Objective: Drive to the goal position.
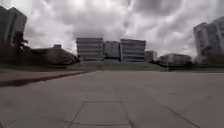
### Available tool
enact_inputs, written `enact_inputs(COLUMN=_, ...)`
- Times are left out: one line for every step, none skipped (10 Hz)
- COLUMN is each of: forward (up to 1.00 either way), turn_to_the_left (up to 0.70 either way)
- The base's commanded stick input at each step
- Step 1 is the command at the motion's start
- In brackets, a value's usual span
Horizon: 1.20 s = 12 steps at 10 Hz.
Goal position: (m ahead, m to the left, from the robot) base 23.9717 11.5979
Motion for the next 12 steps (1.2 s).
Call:
enact_inputs(forward=1.0, turn_to_the_left=-0.24)
enact_inputs(forward=1.0, turn_to_the_left=-0.24)
enact_inputs(forward=1.0, turn_to_the_left=-0.23)
enact_inputs(forward=1.0, turn_to_the_left=-0.11)
enact_inputs(forward=1.0, turn_to_the_left=-0.07)
enact_inputs(forward=1.0, turn_to_the_left=-0.03)
enact_inputs(forward=1.0, turn_to_the_left=0.0)
enact_inputs(forward=1.0, turn_to_the_left=0.0)
enact_inputs(forward=1.0, turn_to_the_left=0.0)
enact_inputs(forward=1.0, turn_to_the_left=0.0)
enact_inputs(forward=1.0, turn_to_the_left=0.0)
enact_inputs(forward=1.0, turn_to_the_left=0.0)
